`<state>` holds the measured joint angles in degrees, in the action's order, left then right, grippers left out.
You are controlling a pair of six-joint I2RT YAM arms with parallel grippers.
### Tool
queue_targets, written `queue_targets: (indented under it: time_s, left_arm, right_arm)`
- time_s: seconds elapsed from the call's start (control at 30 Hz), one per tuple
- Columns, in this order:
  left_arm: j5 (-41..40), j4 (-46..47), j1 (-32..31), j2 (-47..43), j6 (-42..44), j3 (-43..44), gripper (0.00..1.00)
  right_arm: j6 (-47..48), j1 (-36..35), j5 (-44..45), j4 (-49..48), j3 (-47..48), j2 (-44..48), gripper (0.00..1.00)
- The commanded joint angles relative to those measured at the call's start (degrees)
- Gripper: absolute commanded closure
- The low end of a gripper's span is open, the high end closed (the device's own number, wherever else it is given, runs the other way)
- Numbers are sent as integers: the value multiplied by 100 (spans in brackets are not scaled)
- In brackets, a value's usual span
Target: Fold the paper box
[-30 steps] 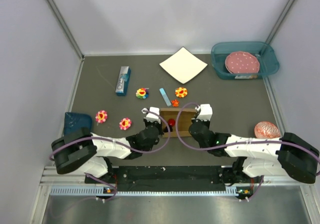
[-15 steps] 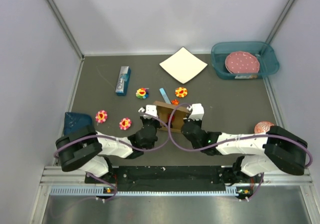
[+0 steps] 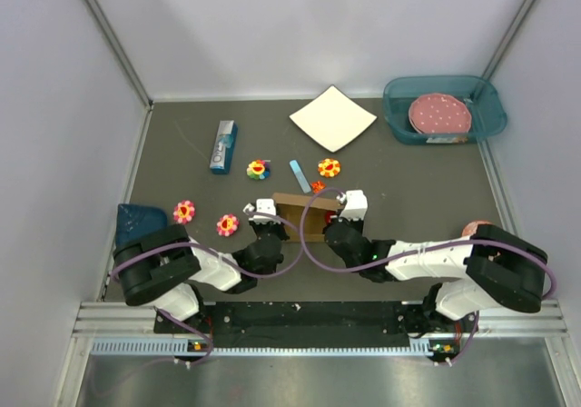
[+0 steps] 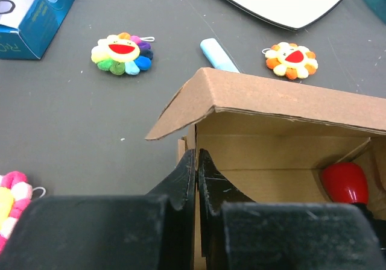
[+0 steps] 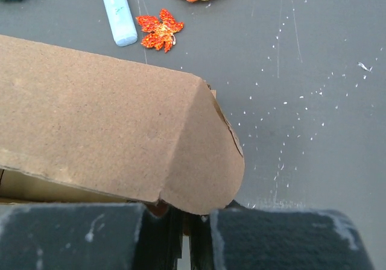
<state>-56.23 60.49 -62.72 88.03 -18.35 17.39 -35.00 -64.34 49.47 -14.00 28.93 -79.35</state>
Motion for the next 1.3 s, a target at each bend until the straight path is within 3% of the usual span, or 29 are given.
queue_targets:
  time_s: [0.0,0.33,0.8,1.03,1.27]
  left_arm:
    - [253,297,-39,39,-362,-95,100]
    - [384,-54,-21,-233,-669,-95,100]
    - [561,-213,-21,135,-1031,-244,100]
    - [288,-187,-39,364,-758,-236,100]
    - [33,-274,-91,496,-547,-148,100]
  right_arm:
    - [-156,-62,-166,116,60,-133,100]
    - [-296,-79,-148,292,51,-221,100]
    - [-437,-105,-157,512,16,-204,100]
    - [-402,-123,-78,740,51,218,80]
    - [-270,-141,10,943,43,771,69]
